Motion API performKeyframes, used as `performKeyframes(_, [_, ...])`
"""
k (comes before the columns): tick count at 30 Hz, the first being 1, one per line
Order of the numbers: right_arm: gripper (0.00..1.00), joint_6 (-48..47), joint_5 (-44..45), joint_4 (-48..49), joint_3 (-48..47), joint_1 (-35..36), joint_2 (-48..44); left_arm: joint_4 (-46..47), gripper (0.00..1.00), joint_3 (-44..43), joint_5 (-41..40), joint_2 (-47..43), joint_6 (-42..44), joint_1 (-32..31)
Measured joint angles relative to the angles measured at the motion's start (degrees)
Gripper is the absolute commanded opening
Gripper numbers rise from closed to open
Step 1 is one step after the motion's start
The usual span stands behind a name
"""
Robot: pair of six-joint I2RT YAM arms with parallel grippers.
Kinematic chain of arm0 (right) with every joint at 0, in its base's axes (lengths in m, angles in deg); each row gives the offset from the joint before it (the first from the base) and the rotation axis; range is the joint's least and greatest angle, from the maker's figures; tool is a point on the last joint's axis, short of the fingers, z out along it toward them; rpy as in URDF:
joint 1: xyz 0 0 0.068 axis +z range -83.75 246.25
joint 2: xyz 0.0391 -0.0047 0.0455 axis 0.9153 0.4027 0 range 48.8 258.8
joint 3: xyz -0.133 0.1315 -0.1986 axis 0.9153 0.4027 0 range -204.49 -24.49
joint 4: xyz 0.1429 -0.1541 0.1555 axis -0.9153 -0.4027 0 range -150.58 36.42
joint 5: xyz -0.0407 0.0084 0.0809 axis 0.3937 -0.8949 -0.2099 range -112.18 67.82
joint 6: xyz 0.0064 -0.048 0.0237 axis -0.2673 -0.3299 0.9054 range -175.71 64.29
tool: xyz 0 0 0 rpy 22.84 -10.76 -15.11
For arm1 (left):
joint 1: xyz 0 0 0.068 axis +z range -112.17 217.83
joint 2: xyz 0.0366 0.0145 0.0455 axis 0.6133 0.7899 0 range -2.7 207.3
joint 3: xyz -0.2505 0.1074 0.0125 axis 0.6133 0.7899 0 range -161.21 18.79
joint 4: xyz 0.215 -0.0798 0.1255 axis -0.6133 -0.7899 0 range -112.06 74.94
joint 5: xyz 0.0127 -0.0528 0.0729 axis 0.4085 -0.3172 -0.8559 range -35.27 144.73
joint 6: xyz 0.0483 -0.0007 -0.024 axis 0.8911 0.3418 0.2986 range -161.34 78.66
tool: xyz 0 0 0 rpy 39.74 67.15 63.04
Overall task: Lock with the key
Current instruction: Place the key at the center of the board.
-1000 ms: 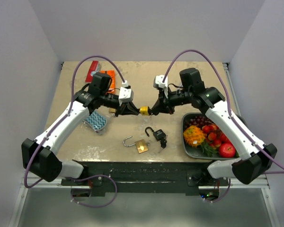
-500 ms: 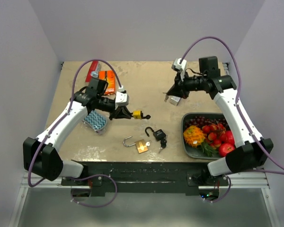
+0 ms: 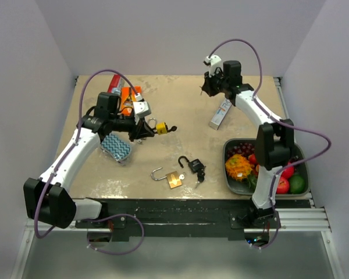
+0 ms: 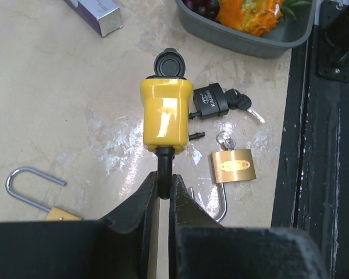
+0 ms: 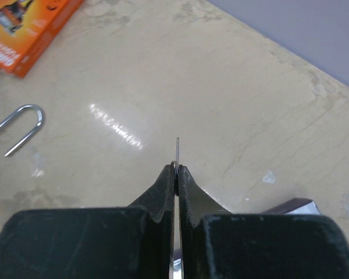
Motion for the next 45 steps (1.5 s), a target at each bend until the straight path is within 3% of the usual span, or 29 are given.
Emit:
performKeyframes(11, [0.0,0.9,8.9,6.9,-10.9,-2.1,18.4,1.0,0.0,-1.7,-3.4,0.3,-5.2,0.4])
performKeyframes(24, [0.0,-0.7,10.7,9.6,-13.7,-4.1,25.8,1.0,0.0,-2.1,-4.8,1.0,-5.4,0.4])
performKeyframes(30, [0.16,-0.9,10.6,9.9,-13.7,-4.1,25.8,0.7,0.0,-2.2,-5.4,1.8,-5.4,0.4])
performKeyframes(40, [0.26,-1.1,10.3,9.8,-16.8,-4.1,26.6,0.7,0.0,-2.2,-5.4,2.1,-5.4,0.4])
performKeyframes(45, [0.54,-1.3,7.9,8.5,-17.2,-4.2,25.8,1.1,0.0,-2.2,-5.0,2.1,-5.6,0.4])
